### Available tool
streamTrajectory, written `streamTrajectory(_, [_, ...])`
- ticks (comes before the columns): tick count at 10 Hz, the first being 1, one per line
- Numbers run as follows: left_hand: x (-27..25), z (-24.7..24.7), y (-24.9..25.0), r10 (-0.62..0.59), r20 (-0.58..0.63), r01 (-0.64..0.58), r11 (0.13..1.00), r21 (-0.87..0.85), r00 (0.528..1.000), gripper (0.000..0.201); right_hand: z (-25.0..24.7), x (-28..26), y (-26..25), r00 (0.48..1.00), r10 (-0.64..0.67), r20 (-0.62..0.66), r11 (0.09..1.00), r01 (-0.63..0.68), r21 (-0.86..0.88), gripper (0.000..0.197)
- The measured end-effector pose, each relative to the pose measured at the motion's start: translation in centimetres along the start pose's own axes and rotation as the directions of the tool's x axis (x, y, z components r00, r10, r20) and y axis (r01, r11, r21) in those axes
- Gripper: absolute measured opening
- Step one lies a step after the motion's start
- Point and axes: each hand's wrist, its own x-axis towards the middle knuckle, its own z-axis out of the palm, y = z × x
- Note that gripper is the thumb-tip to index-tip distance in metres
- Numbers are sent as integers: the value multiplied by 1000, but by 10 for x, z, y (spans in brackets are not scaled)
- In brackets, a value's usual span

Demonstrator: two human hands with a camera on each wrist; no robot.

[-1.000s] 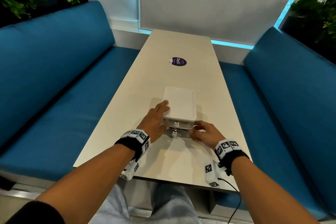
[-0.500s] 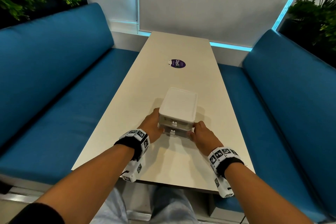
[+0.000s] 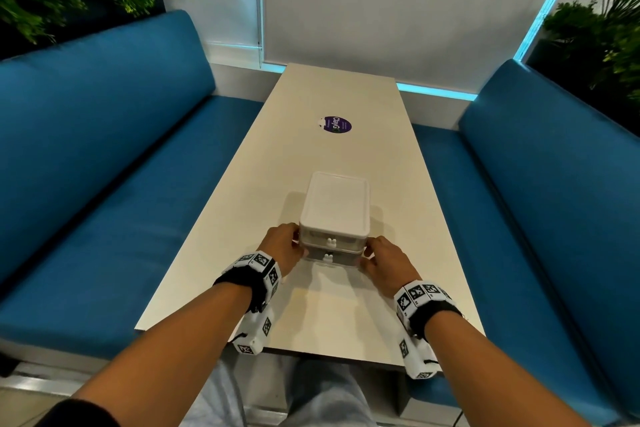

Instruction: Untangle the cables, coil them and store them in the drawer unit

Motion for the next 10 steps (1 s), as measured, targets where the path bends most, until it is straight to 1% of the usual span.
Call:
streamTrajectory(2, [0, -2, -5, 12, -10, -12, 1000, 4, 1000, 32, 0, -1, -3, 1000, 14, 8, 1000, -13, -27, 25])
streamTrajectory(4, [-5, 0, -6, 32, -35, -30, 999, 41, 999, 25, 0, -2, -5, 1000, 25, 4, 999, -25, -49, 26])
streamTrajectory(7, [-4, -5, -2, 17, -6, -17, 999, 48, 1000, 23, 3, -3, -8, 997, 72, -11, 997, -72, 10, 29])
streamTrajectory(8, [-8, -2, -1, 31, 0, -31, 999, 40, 1000, 26, 7, -5, -9, 996, 87, -17, 996, -87, 15, 32])
streamTrajectory(9, [-16, 1, -12, 18, 21, -18, 1000, 2, 1000, 37, 8, -10, -8, 990, 139, -9, 986, -137, 99, 36])
streamTrajectory(10, [-47, -2, -37, -51, 10, 52, 989, -140, 999, 31, 13, -36, -3, 986, 164, -19, 965, -156, 212, 32])
